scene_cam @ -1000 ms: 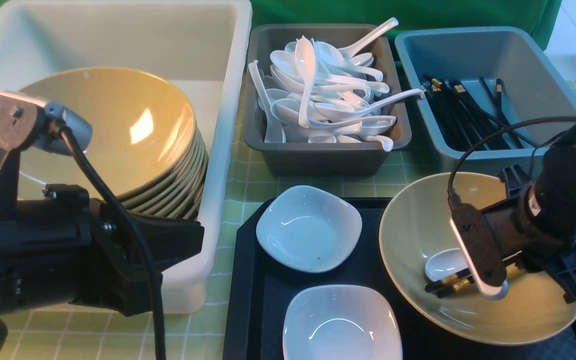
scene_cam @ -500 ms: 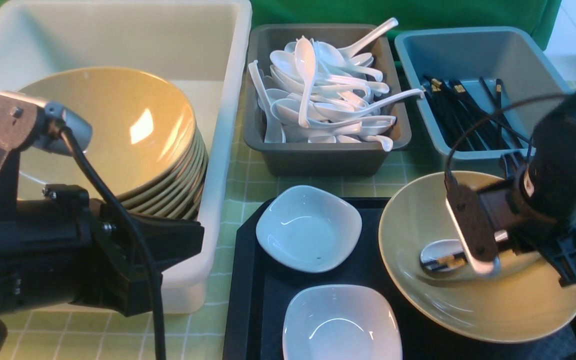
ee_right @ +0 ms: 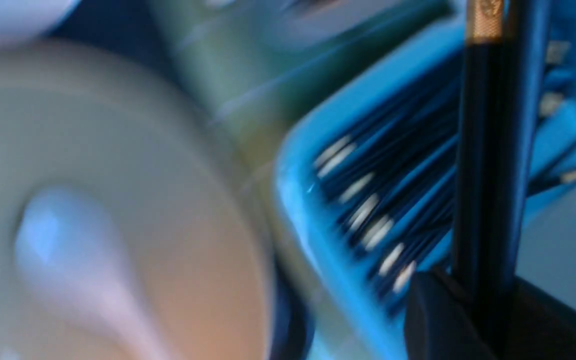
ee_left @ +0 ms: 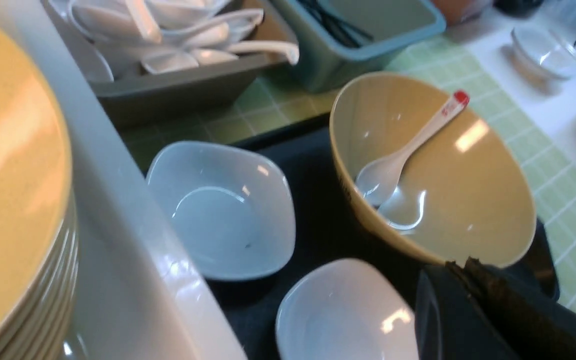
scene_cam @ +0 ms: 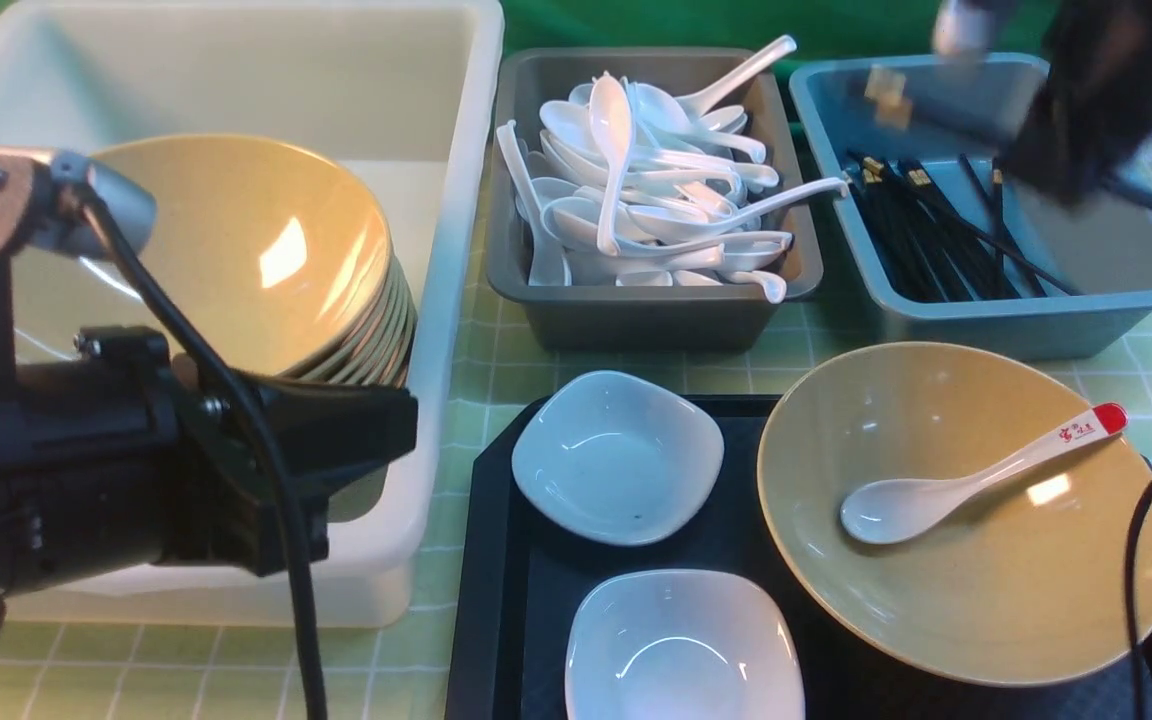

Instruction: On green table put chopsticks spoon bowls plates into blue grey white boxes.

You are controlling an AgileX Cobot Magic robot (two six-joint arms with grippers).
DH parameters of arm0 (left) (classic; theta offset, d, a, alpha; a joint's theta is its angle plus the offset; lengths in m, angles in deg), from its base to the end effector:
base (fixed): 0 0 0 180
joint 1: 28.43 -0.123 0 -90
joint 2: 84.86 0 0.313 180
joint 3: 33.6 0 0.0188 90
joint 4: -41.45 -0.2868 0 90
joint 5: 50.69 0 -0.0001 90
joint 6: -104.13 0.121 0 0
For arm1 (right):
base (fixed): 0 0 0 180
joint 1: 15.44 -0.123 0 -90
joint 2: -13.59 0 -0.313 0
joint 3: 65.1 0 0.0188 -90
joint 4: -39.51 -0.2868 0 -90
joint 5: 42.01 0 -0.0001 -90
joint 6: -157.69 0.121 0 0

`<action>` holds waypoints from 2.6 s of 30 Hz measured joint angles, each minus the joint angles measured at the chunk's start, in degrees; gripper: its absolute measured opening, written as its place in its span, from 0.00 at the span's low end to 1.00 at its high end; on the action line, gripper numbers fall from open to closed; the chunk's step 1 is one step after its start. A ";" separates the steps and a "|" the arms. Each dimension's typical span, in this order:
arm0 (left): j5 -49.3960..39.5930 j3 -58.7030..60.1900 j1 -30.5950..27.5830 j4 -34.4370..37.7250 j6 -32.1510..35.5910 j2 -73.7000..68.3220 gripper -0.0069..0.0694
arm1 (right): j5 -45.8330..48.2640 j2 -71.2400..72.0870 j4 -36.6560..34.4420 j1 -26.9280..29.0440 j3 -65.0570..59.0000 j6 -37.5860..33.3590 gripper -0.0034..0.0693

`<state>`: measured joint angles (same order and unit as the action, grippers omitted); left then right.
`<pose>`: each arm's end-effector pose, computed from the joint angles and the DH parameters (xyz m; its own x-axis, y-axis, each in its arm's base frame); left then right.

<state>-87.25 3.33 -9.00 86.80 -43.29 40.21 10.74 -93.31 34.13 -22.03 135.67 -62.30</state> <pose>0.1742 -0.1159 0.3348 -0.5337 0.0789 -0.8420 0.5926 0.7452 -0.3058 0.4513 0.0612 0.3698 -0.5010 -0.6582 -0.5619 -0.5776 0.7378 -0.3493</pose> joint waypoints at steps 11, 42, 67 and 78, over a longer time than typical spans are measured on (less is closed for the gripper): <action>-1.56 0.00 0.00 0.43 0.17 -0.06 0.09 | -32.20 -18.48 -24.94 7.91 1.27 10.89 0.23; -11.83 -2.04 0.06 -0.01 3.17 -1.23 0.10 | 13.91 37.11 -25.02 8.40 -11.31 6.97 0.57; -4.49 -52.40 30.16 -21.44 9.31 -64.96 0.68 | 5.00 56.91 -23.24 4.56 -35.40 16.01 0.08; 4.58 -62.27 30.35 -16.02 11.63 -77.44 0.68 | 4.95 56.86 -19.26 0.11 -35.40 16.14 0.10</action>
<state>-82.67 -58.94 21.35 70.78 -31.66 -37.23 15.69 -36.45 14.87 -21.92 100.27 -46.16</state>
